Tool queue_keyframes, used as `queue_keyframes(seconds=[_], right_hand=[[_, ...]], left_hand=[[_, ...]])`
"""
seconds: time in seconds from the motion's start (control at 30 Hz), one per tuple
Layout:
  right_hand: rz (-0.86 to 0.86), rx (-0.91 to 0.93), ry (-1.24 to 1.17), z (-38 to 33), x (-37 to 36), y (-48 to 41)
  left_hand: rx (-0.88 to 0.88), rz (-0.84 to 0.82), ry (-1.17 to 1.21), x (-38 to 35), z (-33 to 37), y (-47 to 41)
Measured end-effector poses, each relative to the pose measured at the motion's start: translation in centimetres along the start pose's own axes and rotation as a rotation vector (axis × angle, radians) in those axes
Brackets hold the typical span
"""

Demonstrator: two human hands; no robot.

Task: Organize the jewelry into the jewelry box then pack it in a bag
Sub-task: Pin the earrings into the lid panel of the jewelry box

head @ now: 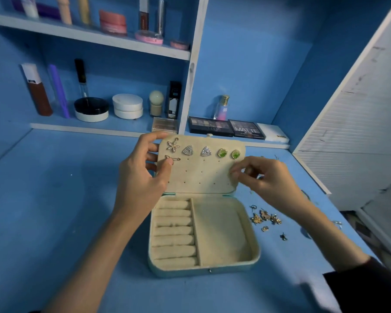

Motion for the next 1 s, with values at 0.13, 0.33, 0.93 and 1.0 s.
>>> queue_keyframes(seconds=[0.13, 0.33, 0.93, 1.0], right_hand=[[-0.074, -0.05, 0.199, 3.8, 2.3, 0.2], [-0.194, -0.033, 0.377, 6.2, 3.1, 0.7], [-0.395, -0.053, 0.347, 7.9, 2.1, 1.4], [-0.408, -0.041, 0.336, 7.6, 1.9, 1.4]], left_hand=[[0.003, 0.0, 0.019, 0.0, -0.1, -0.1], [0.014, 0.011, 0.031, 0.0, -0.5, -0.1], [0.029, 0.006, 0.021, 0.1, -0.5, -0.2], [0.029, 0.005, 0.018, 0.1, -0.5, -0.2]])
Point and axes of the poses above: each hand's wrist, its own y-axis away from the middle knuckle, its own x-axis out of the back of the hand, z = x × y, the point moved 9 cm from there along -y, towards the middle knuckle, and after that the axes turned 14 degrees about x, right-handed, at the moved point
